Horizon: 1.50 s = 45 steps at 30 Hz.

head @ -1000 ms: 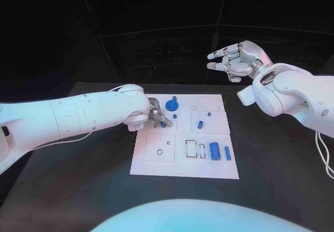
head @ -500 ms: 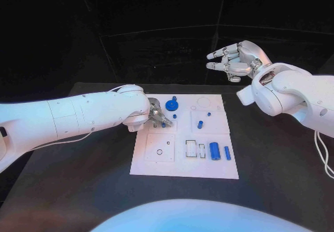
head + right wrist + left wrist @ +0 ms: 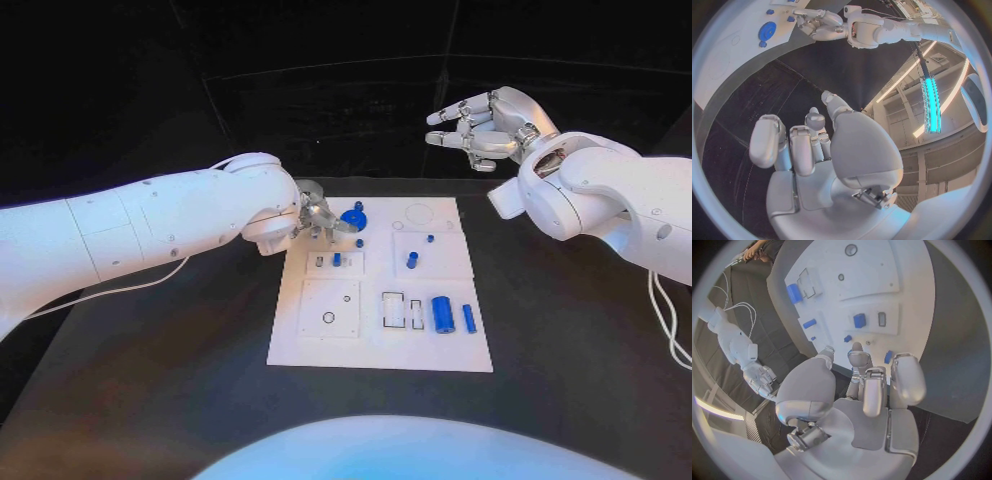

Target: Assemble the parts on the task board

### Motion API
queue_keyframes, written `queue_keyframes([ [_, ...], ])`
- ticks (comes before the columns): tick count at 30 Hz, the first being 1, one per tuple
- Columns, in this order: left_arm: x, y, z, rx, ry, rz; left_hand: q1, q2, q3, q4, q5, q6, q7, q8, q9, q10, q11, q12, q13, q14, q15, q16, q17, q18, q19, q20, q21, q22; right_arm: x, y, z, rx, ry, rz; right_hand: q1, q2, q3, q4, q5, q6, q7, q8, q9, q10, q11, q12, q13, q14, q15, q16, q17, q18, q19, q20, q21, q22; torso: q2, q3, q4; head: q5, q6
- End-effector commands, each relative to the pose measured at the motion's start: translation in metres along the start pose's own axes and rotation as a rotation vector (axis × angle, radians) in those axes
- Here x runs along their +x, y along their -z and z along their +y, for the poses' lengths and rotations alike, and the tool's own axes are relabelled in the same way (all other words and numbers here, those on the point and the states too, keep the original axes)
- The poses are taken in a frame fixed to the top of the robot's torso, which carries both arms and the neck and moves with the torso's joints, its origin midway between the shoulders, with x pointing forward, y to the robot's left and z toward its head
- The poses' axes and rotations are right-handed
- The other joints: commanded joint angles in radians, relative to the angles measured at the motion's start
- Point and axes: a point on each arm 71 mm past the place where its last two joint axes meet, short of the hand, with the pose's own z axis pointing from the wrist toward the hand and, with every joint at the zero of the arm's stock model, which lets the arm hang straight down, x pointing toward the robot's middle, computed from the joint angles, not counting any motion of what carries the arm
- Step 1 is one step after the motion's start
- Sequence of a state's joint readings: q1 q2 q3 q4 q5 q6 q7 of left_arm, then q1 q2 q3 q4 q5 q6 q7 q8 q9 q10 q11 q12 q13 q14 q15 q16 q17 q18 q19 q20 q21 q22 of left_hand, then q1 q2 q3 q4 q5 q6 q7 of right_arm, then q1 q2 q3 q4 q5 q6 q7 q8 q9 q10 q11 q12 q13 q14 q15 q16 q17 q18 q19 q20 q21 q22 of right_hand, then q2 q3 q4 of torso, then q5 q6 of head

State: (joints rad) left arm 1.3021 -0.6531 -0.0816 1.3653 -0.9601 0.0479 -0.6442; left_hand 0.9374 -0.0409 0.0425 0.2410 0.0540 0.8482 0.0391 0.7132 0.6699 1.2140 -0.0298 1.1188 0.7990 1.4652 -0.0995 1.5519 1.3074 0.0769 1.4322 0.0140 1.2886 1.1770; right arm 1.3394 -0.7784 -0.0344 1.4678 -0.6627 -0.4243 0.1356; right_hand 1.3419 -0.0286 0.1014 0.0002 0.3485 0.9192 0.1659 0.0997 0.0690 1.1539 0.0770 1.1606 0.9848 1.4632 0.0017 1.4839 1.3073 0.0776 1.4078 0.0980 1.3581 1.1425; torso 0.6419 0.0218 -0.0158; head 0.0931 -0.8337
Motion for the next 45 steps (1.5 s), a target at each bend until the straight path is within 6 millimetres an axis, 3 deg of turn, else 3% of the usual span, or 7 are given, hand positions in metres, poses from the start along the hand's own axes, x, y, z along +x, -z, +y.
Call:
queue_keyframes([
  [1,-0.017,0.007,-0.005,0.027,0.006,-0.004,0.012,0.000,-0.028,0.013,-0.005,-0.019,0.009,-0.015,-0.010,-0.021,0.005,-0.016,-0.027,0.092,0.011,-0.009,0.211,0.012,-0.013,0.004,-0.026,-0.032,-0.001,-0.002,0.001,-0.008,0.002,0.003,-0.012,-0.001,0.002,0.005,0.006,-0.006,0.002,-0.006,-0.002,-0.006,0.001,0.001,0.000,0.071,-0.003,-0.005,0.128,0.007,-0.007,0.002,-0.006,0.000,0.001,-0.0009,-0.0034,-0.002,0.008],
  [4,-0.031,0.009,-0.007,0.018,-0.027,0.024,0.088,0.012,-0.026,-0.014,-0.004,-0.055,0.027,-0.062,-0.042,-0.069,0.020,-0.064,-0.096,0.079,0.024,-0.036,0.163,0.030,-0.055,0.013,-0.107,-0.131,0.000,-0.002,0.001,-0.007,0.003,0.003,-0.012,-0.001,0.002,0.005,0.006,-0.006,0.002,-0.006,-0.002,-0.006,0.001,0.001,0.000,0.071,-0.003,-0.005,0.128,0.007,-0.007,0.002,-0.006,0.000,0.001,0.0007,-0.0024,-0.005,0.010],
  [6,-0.041,0.008,-0.007,0.001,-0.053,0.047,0.141,0.030,-0.031,-0.029,-0.003,-0.083,0.052,-0.134,-0.100,-0.122,0.039,-0.115,-0.162,0.062,0.042,-0.068,0.115,0.043,-0.094,0.030,-0.180,-0.211,0.000,-0.003,0.000,-0.006,0.003,0.003,-0.011,-0.001,0.002,0.005,0.006,-0.006,0.001,-0.006,-0.002,-0.006,0.001,0.002,0.001,0.071,-0.004,-0.005,0.127,0.007,-0.007,0.002,-0.005,0.001,0.001,0.0015,-0.0017,-0.006,0.012],
  [10,-0.054,0.002,-0.005,-0.034,-0.071,0.066,0.168,0.045,-0.058,-0.028,-0.003,-0.066,0.056,-0.184,-0.155,-0.118,0.049,-0.111,-0.165,0.065,0.049,-0.068,0.117,0.047,-0.089,0.041,-0.193,-0.221,0.000,-0.003,0.000,-0.004,0.003,0.003,-0.008,-0.001,0.004,0.003,0.007,-0.006,0.001,-0.006,-0.002,-0.006,0.000,0.002,0.000,0.071,-0.004,-0.005,0.127,0.007,-0.007,0.002,-0.006,0.000,0.003,0.0003,-0.0013,-0.004,0.016],
  [18,-0.070,-0.017,0.002,-0.090,-0.109,0.054,0.178,0.057,-0.081,-0.024,-0.005,-0.040,0.060,-0.195,-0.180,-0.114,0.051,-0.103,-0.161,0.073,0.052,-0.052,0.143,0.043,-0.075,0.044,-0.179,-0.202,0.001,-0.004,0.000,-0.003,0.004,0.009,-0.004,-0.001,0.006,0.001,0.007,-0.006,0.001,-0.006,-0.001,-0.007,0.000,0.002,-0.001,0.071,-0.004,-0.005,0.127,0.007,-0.007,0.002,-0.006,0.000,0.002,0.0002,-0.0012,0.003,0.018],
  [26,-0.064,-0.035,0.013,-0.138,-0.127,0.071,0.174,0.073,-0.100,-0.011,-0.005,-0.020,0.060,-0.195,-0.193,-0.111,0.051,-0.096,-0.157,0.077,0.052,-0.043,0.156,0.040,-0.065,0.045,-0.165,-0.185,0.002,-0.005,0.000,-0.003,0.004,0.012,-0.003,-0.001,0.007,0.001,0.007,-0.006,0.001,-0.006,-0.001,-0.008,0.000,0.002,-0.002,0.070,-0.004,-0.006,0.125,0.007,-0.008,0.002,-0.007,-0.001,0.000,0.0004,-0.0025,0.010,0.018],
  [45,-0.055,-0.047,0.018,-0.161,-0.148,0.088,0.177,0.085,-0.122,-0.003,-0.005,0.001,0.054,-0.189,-0.204,-0.098,0.047,-0.079,-0.139,0.088,0.048,-0.020,0.195,0.030,-0.041,0.042,-0.122,-0.130,0.004,-0.006,0.001,-0.006,0.005,0.017,-0.003,-0.001,0.007,0.001,0.007,-0.006,0.001,-0.006,-0.001,-0.008,0.000,0.002,-0.002,0.070,-0.004,-0.006,0.125,0.007,-0.008,0.002,-0.007,-0.001,0.000,0.0008,-0.0011,0.014,0.018],
])
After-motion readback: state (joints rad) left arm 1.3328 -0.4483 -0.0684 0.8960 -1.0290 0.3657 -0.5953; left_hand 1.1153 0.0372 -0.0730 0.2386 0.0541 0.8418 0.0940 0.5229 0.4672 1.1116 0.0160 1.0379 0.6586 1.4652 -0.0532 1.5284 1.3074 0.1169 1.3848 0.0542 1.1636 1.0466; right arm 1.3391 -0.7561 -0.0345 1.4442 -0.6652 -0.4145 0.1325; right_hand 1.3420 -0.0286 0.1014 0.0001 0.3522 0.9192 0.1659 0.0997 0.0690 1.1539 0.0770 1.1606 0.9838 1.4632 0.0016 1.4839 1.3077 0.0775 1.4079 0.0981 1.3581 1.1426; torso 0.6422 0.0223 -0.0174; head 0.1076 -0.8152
